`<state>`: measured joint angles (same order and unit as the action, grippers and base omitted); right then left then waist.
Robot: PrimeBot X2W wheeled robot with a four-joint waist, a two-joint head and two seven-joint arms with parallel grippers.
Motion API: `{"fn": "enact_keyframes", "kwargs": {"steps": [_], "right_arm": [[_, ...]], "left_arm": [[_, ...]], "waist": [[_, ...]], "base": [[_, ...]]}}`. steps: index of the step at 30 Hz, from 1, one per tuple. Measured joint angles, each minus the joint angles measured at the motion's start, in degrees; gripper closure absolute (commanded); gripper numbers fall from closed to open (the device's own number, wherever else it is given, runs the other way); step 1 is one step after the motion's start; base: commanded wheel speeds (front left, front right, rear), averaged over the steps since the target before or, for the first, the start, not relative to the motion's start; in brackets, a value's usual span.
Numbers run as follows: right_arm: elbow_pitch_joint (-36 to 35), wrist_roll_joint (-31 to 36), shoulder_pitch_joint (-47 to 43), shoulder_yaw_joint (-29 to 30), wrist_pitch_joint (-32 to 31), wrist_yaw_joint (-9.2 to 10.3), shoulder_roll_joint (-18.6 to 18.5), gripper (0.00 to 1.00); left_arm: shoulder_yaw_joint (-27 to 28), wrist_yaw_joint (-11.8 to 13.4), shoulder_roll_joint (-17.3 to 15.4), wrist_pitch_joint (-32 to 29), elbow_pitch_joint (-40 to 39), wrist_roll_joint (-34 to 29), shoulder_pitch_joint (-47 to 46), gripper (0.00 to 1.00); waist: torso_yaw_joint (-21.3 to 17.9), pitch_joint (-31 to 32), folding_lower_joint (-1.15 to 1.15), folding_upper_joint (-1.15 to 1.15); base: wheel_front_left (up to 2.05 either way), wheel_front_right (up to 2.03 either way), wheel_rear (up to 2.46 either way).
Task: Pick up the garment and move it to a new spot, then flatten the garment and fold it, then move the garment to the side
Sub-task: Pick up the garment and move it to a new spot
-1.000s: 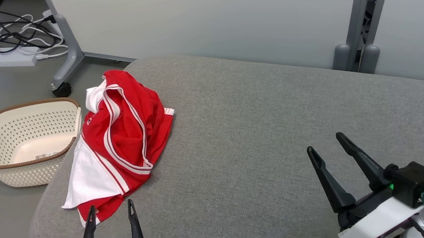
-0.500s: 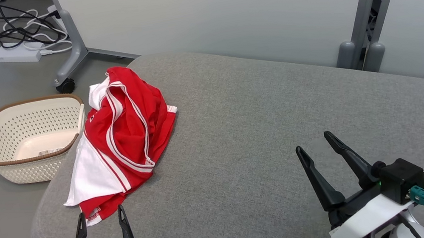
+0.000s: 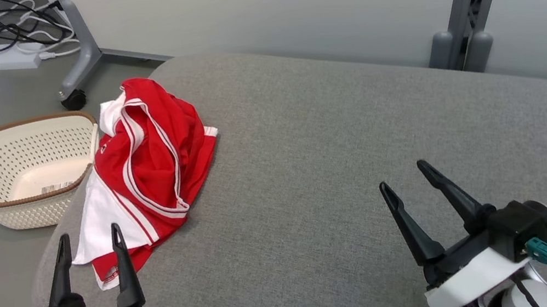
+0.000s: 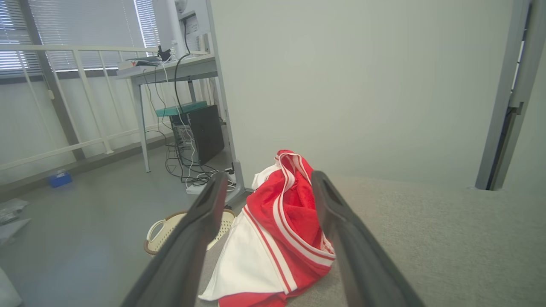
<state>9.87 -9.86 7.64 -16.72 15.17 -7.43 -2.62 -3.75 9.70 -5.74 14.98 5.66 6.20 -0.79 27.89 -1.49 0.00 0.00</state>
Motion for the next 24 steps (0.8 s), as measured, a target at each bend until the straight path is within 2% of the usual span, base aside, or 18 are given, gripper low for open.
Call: {"fn": "enact_keyframes", "kwargs": {"steps": [2, 3, 7, 12, 17, 24], "right_arm": [[-0.40, 2.11, 1.59, -0.04, -0.01, 0.00, 0.00, 0.00], [-0.40, 2.11, 1.59, -0.04, -0.01, 0.00, 0.00, 0.00], [-1.35, 4.19, 4.32, -0.26, -0.01, 0.00, -1.04, 0.00], [-2.25, 4.47, 7.84, -0.38, -0.01, 0.00, -3.15, 0.00], [-3.20, 4.47, 9.94, -0.66, -0.01, 0.00, -4.49, 0.00], [-3.39, 4.42, 10.90, -1.90, -0.03, 0.00, -5.21, 0.00]], "left_arm": [[0.74, -1.86, -0.91, 0.00, 1.20, 0.70, -2.62, 0.00], [0.74, -1.86, -0.91, 0.00, 1.20, 0.70, -2.62, 0.00], [1.92, -5.83, -3.09, -0.49, 6.88, 3.41, -9.08, 0.00], [3.02, -10.44, -5.70, -7.84, 13.21, 7.93, -19.18, 0.00], [3.96, -12.58, -7.90, -17.09, 19.46, 11.59, -27.09, 0.00], [3.30, -14.25, -10.43, -23.41, 27.81, 13.04, -35.33, 0.00]], "waist": [[-0.48, -1.70, 0.00, 0.00], [-0.48, -1.70, 0.00, 0.00], [-1.54, -5.53, 0.00, 0.00], [-2.90, -10.52, 0.00, 0.00], [-4.34, -14.77, 0.00, 0.00], [-6.47, -19.07, 0.00, 0.00]], "base": [[0.00, 0.00, 0.00], [0.00, 0.00, 0.00], [0.00, 0.00, 0.00], [0.00, 0.00, 0.00], [0.00, 0.00, 0.00], [0.00, 0.00, 0.00]]}}
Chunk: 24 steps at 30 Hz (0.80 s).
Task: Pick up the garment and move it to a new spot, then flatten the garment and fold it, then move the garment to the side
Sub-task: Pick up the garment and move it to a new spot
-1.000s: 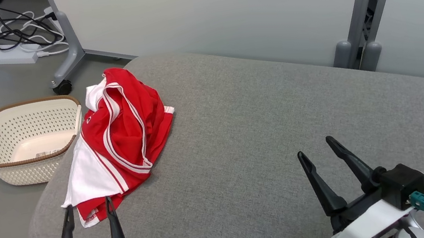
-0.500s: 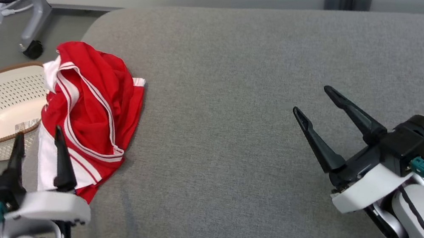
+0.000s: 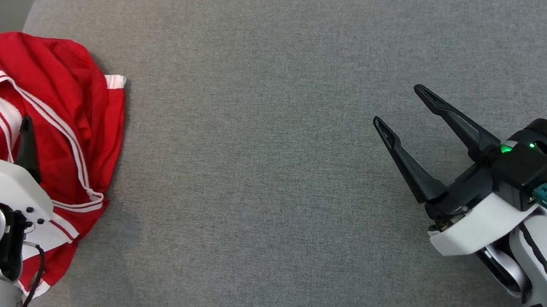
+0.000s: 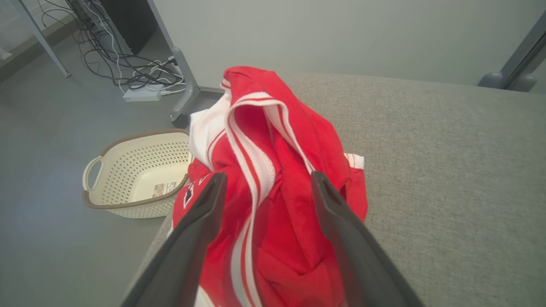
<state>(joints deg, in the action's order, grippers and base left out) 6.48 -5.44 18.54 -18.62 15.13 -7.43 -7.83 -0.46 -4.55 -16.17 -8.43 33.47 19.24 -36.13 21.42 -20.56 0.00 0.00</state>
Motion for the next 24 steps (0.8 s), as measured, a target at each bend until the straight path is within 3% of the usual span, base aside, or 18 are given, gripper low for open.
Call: {"fn": "enact_keyframes", "kwargs": {"steps": [14, 15, 16, 17, 24], "right_arm": [[-0.41, -0.11, 2.03, -0.46, -0.25, 0.00, -1.15, 0.00], [-0.37, -0.12, 2.03, -0.46, -0.25, 0.00, -1.14, 0.00], [-0.33, -0.12, 2.03, -0.46, -0.25, 0.00, -1.15, 0.00], [-0.16, -0.13, 2.06, -0.44, -0.25, 0.00, -1.14, 0.00], [1.08, -0.68, 2.13, -0.42, -0.23, 0.00, -0.66, 0.00]], "left_arm": [[-1.14, 0.30, -2.08, -7.44, 13.63, 0.87, -8.94, 0.00], [-1.05, 0.43, -2.24, -7.45, 14.16, 0.89, -9.22, 0.54], [-1.11, 0.45, -2.37, -7.66, 14.78, 0.90, -9.56, 0.81], [-1.13, 0.80, -2.42, -7.58, 15.67, 0.91, -10.12, 1.00], [0.35, 2.13, -2.66, -1.27, 16.05, 1.88, -11.14, 1.00]], "waist": [[-3.10, -4.66, 0.00, 0.00], [-3.18, -4.79, 0.00, 0.00], [-3.26, -4.90, 0.00, 0.00], [-3.40, -4.98, 0.00, 0.00], [-3.88, -3.84, 0.00, 0.00]], "base": [[0.00, 0.00, 0.00], [0.00, 0.00, 0.00], [0.00, 0.00, 0.00], [0.00, 0.00, 0.00], [0.00, 0.00, 0.00]]}}
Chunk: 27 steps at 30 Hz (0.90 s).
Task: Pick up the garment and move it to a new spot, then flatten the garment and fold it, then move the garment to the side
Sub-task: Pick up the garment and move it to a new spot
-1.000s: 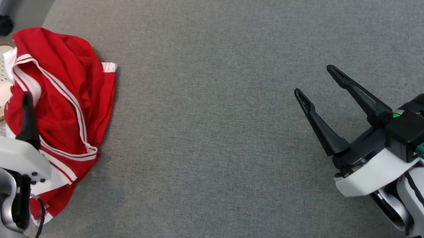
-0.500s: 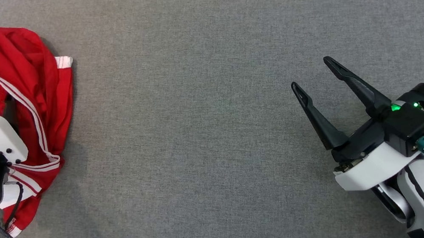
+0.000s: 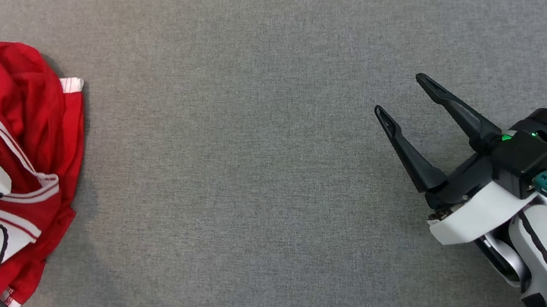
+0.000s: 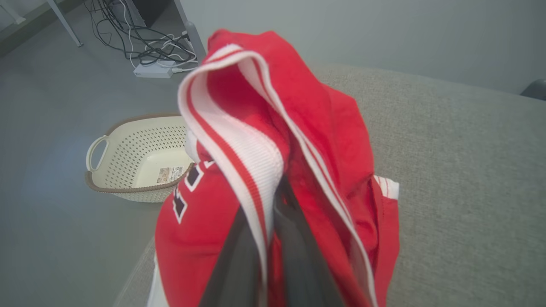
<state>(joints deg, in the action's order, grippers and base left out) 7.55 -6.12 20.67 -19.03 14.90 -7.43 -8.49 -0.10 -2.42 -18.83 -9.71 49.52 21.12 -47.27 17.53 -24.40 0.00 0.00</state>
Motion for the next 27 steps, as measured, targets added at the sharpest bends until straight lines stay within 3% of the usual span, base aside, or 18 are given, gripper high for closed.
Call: {"fn": "enact_keyframes", "kwargs": {"steps": [15, 22, 27], "right_arm": [[2.64, -0.96, -1.32, 0.11, 0.21, 0.00, 3.33, 0.00], [2.64, -1.71, -2.24, 1.34, 0.25, 0.00, 4.78, 0.00], [2.47, -2.45, -2.75, 2.83, 0.25, 0.00, 5.31, 0.00]], "left_arm": [[0.86, 1.66, 0.97, 17.90, -12.15, -0.44, -1.32, 1.00], [-2.40, 1.36, 1.59, 19.19, -21.59, -2.32, -0.66, 1.00], [-6.42, 0.34, 3.53, 15.24, -27.87, -3.12, 2.74, 1.00]], "waist": [[0.07, 8.59, 0.00, 0.00], [-0.99, 13.36, 0.00, 0.00], [-3.01, 16.31, 0.00, 0.00]], "base": [[0.00, 0.00, 0.00], [0.00, 0.00, 0.00], [0.00, 0.00, 0.00]]}}
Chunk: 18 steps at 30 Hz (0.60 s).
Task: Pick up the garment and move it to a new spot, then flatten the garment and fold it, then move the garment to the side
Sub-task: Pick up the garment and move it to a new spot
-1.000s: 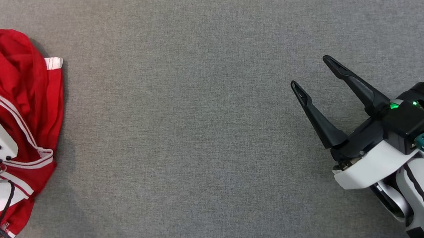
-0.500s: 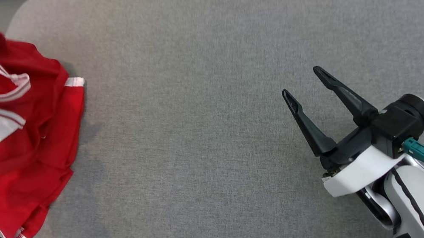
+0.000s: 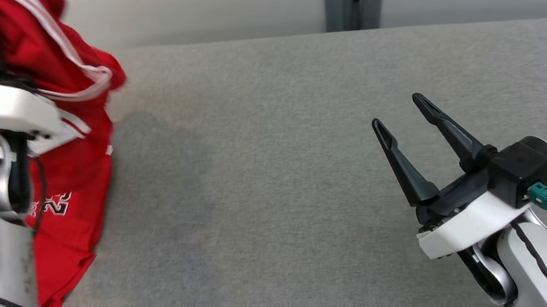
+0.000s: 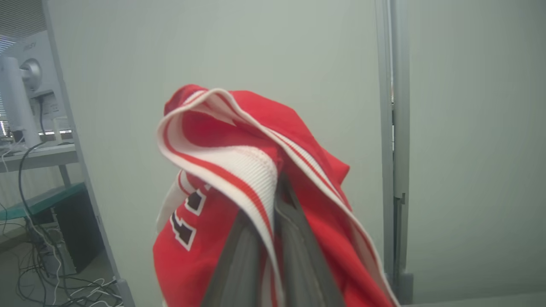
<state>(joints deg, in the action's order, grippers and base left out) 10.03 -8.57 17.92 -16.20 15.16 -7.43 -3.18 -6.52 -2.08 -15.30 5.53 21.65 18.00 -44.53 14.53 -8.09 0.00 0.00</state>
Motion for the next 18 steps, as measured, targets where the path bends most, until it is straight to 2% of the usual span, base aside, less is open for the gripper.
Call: {"fn": "enact_keyframes", "kwargs": {"steps": [10, 16, 18], "right_arm": [[-1.51, -1.15, -1.44, 3.43, 0.01, 0.00, 0.44, 0.00], [-2.43, -1.83, -1.88, 4.93, 0.01, 0.00, 0.45, 0.00], [-2.67, -2.00, -1.81, 5.14, 0.01, 0.00, 0.42, 0.00]], "left_arm": [[-7.54, -0.64, 3.78, -9.54, -11.22, 0.11, 9.29, 1.00], [-12.49, -0.34, 5.97, -12.07, -13.00, -1.08, 13.85, 1.00], [-13.10, -0.14, 6.59, -12.07, -12.91, -1.29, 14.21, 1.00]], "waist": [[-8.28, 3.14, 0.00, 0.00], [-14.70, 2.69, 0.00, 0.00], [-15.78, 2.42, 0.00, 0.00]], "base": [[0.00, 0.00, 0.00], [0.00, 0.00, 0.00], [0.00, 0.00, 0.00]]}}
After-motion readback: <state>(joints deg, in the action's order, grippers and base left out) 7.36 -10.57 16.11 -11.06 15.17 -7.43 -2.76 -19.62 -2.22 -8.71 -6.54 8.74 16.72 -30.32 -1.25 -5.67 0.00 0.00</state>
